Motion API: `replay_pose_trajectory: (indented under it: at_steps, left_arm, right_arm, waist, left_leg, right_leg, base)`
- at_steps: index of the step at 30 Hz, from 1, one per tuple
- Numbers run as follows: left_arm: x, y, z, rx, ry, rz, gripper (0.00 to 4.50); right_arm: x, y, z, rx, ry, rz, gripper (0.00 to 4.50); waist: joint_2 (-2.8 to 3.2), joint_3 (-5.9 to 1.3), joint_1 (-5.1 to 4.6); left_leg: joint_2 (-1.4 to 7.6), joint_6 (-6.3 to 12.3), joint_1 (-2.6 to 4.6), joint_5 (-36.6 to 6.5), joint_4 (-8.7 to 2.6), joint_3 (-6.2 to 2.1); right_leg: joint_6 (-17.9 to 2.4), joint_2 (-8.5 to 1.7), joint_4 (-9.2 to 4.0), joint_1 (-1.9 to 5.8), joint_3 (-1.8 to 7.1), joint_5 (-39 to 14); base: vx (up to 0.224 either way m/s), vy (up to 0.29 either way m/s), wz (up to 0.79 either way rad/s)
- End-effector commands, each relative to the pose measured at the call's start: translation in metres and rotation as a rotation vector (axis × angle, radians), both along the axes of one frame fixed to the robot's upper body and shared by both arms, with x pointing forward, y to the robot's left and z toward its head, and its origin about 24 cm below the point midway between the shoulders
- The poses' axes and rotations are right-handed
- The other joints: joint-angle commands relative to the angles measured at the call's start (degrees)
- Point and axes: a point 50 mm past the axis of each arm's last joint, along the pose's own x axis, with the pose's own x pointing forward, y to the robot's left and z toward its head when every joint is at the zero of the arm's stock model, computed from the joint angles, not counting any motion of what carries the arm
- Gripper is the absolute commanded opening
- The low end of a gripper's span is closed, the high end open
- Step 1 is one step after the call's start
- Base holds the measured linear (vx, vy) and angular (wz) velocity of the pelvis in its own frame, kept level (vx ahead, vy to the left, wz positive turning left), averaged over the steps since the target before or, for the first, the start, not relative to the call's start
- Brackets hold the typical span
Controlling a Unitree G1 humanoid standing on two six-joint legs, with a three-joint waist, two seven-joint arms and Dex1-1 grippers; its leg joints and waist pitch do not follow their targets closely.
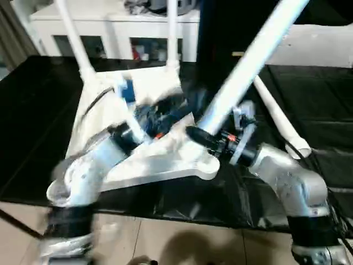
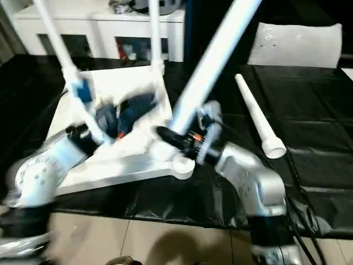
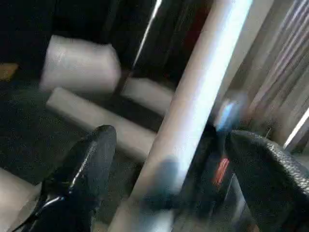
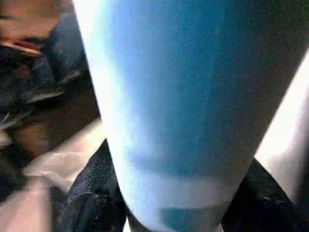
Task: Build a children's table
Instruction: Pick table leg
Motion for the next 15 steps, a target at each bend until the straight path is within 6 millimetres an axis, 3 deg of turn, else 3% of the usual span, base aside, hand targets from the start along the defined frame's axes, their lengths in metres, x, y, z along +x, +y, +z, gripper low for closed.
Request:
replay_pose_trajectory:
  at_steps: [1, 2, 5, 6, 7, 8, 10, 15]
  left_arm:
    - [-0.005, -0.004, -0.007, 0.130, -0.047, -0.020, 4.01]
    - [-0.006, -0.004, -0.010, 0.160, -0.051, -0.023, 4.01]
    - [-0.012, -0.001, -0.026, 0.313, -0.062, -0.049, 4.01]
    - [-0.014, 0.000, -0.032, 0.359, -0.064, -0.060, 4.01]
    - [-0.017, 0.001, -0.041, 0.427, -0.073, -0.078, 4.01]
    - [-0.018, 0.001, -0.044, 0.447, -0.076, -0.084, 3.83]
    - [-0.020, 0.006, -0.064, 0.574, -0.093, -0.110, 3.66]
    - [-0.018, 0.010, -0.073, 0.627, -0.105, -0.109, 3.20]
  right_arm:
    - [0.001, -0.003, 0.009, -0.027, -0.057, -0.070, 1.93]
    - [0.001, -0.004, 0.008, -0.028, -0.053, -0.086, 1.93]
    - [-0.002, -0.007, 0.001, -0.057, -0.033, -0.163, 1.93]
    - [-0.003, -0.008, -0.001, -0.072, -0.034, -0.176, 1.93]
    - [-0.005, -0.008, -0.003, -0.083, -0.031, -0.189, 1.93]
    - [-0.006, -0.007, -0.004, -0.086, -0.030, -0.192, 1.93]
    - [-0.009, -0.008, -0.008, -0.090, -0.016, -0.222, 1.93]
    - [-0.009, -0.011, -0.011, -0.123, -0.028, -0.277, 1.93]
  waist:
    - [0.26, -3.78, -0.45]
    - [0.69, -3.79, -0.61]
    - [0.54, -3.71, -1.05]
    - [0.51, -3.65, -1.21]
    - [0.10, -3.66, -1.56]
    - [0.46, -3.62, -1.55]
    - [0.19, -3.44, -1.99]
    - [0.39, -3.34, -3.04]
  left_leg:
    - [3.23, -0.51, 0.89, -12.96, -4.68, -2.22]
    - [3.41, -0.47, 1.00, -13.15, -4.71, -2.32]
    - [3.46, -0.10, 0.78, -13.75, -4.84, -2.36]
    - [3.41, -0.12, 0.89, -14.39, -4.91, -2.34]
    - [3.30, -0.05, 0.76, -14.27, -4.78, -2.16]
    - [3.20, 0.09, 0.76, -14.26, -4.80, -2.22]
    - [2.92, 0.46, 0.70, -14.60, -4.74, -2.19]
    - [3.02, -0.13, 0.89, -17.26, -4.80, -2.36]
  right_leg:
    - [0.66, -4.44, -5.69, 2.76, 3.43, -25.59]
    - [-0.02, -4.47, -5.73, 2.65, 3.46, -25.08]
    - [-1.55, -4.38, -5.56, 2.70, 3.50, -23.79]
    - [-1.50, -4.45, -5.48, 2.67, 3.55, -24.45]
    - [-1.46, -4.47, -5.47, 2.75, 3.60, -24.58]
    - [-0.88, -4.58, -5.64, 2.68, 3.66, -26.10]
    - [0.12, -4.53, -6.25, 2.50, 3.52, -28.82]
    - [0.15, -4.62, -6.42, 2.31, 3.26, -30.72]
  base:
    - [0.000, 0.000, 0.00]
    - [0.000, 0.000, 0.00]
    - [0.000, 0.000, 0.00]
    - [0.000, 0.000, 0.00]
    - [0.000, 0.000, 0.00]
    - [0.000, 0.000, 0.00]
    - [0.000, 0.000, 0.00]
    - [0.000, 0.000, 0.00]
